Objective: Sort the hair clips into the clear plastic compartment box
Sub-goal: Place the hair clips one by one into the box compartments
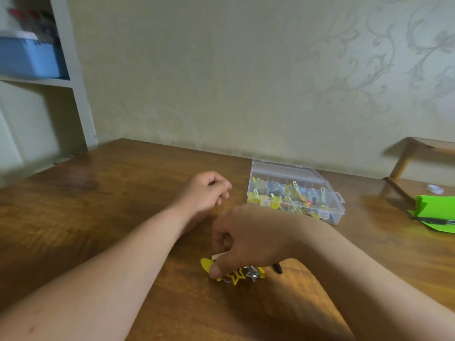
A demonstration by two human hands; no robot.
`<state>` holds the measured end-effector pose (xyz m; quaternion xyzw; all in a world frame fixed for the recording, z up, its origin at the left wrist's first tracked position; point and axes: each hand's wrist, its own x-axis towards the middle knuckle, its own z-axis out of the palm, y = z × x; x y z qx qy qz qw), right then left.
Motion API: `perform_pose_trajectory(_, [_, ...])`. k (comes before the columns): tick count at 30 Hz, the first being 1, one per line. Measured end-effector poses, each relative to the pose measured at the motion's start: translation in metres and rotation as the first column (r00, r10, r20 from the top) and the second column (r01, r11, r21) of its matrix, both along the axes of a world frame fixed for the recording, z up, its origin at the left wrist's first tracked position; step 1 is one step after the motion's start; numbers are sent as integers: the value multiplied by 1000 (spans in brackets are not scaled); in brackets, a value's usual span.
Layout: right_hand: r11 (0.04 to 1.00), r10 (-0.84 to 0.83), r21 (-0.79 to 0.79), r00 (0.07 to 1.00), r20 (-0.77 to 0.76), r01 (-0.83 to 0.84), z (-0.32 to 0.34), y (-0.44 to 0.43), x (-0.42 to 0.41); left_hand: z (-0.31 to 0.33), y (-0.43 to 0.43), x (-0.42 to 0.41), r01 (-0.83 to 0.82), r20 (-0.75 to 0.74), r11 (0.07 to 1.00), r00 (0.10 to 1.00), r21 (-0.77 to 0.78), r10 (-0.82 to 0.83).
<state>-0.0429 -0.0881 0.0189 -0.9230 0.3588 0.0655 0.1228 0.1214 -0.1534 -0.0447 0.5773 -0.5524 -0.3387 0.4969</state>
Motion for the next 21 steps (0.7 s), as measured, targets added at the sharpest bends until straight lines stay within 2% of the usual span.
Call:
perform_pose_trajectory(15, [991,-21,131,999,33,16,-6,-8,4,-2,-2,0,-4,56,1000,998,-10,4])
perform_pose_trajectory(18, [988,-38,152,986,160,14,-7,-11,2,-3,-2,1,-2,41,1000,999,-7,2])
perform_pose_trajectory(21, [971,-103,237,916,387,8,-6,-19,-8,-2,0,2,48,-56,999,997,-10,-48])
